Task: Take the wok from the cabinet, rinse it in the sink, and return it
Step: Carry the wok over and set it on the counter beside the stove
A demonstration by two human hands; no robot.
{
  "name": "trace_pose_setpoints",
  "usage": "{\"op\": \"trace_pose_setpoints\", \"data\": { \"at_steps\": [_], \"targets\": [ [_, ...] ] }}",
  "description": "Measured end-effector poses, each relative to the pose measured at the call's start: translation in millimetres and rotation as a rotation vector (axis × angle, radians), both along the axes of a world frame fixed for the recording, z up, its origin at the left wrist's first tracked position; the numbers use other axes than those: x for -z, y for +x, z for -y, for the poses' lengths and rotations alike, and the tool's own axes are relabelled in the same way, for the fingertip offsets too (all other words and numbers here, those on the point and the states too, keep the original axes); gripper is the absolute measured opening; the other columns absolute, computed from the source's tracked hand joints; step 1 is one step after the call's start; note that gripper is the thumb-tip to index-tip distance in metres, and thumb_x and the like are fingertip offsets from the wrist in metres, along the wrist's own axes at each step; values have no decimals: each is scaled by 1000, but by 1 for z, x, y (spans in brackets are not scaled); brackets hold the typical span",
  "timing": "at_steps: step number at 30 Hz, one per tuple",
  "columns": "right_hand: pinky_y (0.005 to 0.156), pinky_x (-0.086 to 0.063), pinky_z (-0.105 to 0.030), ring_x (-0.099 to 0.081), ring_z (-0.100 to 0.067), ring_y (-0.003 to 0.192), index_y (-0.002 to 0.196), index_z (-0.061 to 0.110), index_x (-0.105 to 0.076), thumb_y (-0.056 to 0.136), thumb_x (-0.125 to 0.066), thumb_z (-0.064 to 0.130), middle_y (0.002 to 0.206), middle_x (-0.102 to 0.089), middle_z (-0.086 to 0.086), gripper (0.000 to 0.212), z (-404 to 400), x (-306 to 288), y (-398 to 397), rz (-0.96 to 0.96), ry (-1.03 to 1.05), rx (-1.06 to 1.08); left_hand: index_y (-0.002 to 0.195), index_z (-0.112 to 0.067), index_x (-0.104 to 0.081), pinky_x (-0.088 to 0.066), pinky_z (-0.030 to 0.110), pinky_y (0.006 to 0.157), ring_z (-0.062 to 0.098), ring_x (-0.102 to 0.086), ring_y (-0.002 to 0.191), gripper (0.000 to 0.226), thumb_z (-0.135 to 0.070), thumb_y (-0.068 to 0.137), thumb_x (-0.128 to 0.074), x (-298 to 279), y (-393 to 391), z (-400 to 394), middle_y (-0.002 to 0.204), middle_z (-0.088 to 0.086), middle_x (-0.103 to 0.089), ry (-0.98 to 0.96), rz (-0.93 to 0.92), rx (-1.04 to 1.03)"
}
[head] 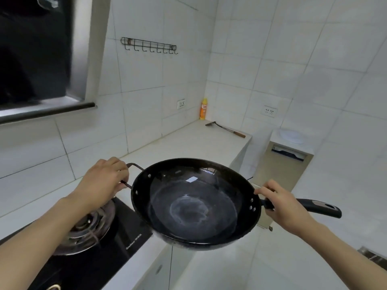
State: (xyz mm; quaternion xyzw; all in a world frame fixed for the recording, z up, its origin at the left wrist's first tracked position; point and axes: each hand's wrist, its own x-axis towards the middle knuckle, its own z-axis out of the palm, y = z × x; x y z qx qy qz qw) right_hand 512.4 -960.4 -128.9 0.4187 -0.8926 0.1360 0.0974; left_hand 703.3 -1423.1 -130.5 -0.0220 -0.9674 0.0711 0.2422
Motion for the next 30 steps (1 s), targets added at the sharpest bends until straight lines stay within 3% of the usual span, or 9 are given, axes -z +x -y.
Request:
{"op": "trace_pose_setpoints", "data": {
  "at_steps": [10, 15, 20, 25, 30],
  "targets": [
    [65, -49, -21, -55, -6, 76, 110, 29, -59, 72, -72, -6, 100, -44, 11, 54, 28, 36, -126, 102, 26, -23, 67, -24, -62, -42, 32, 65, 21, -60, 86, 35, -23, 54, -95, 19, -123, 28, 82, -10, -62, 18, 56, -13],
    [70, -52, -30, -51, -10, 80, 113, 31, -56, 73, -72, -3, 100, -41, 11, 54, 57, 62, -218, 127, 54, -140, 65, -25, -60, -39, 30, 65, 19, -58, 88, 37, -23, 54, -95, 38, -161, 33, 83, -11, -62, 7, 153, -122],
    [67, -51, -28, -50, -7, 79, 111, 29, -58, 71, -73, -3, 101, -42, 12, 54, 100, 64, -289, 133, 55, -253, 64, -24, -62, -36, 30, 66, 19, -55, 87, 37, -20, 50, -96, 37, -176, 37, 82, -10, -63, 35, 159, -265],
    [68, -39, -18, -47, -8, 78, 110, 24, -60, 68, -74, -7, 102, -45, 8, 54, 154, 69, -323, 134, 87, -385, 63, -23, -62, -33, 29, 66, 20, -56, 85, 34, -18, 51, -94, 43, -165, 47, 81, -10, -62, 59, 176, -399],
    [65, -43, -19, -48, -6, 76, 109, 26, -60, 69, -72, -7, 101, -45, 9, 54, 203, 79, -334, 145, 83, -436, 61, -24, -61, -37, 29, 65, 16, -52, 86, 37, -22, 46, -95, 58, -159, 79, 79, -11, -61, 96, 177, -483]
  ]
}}
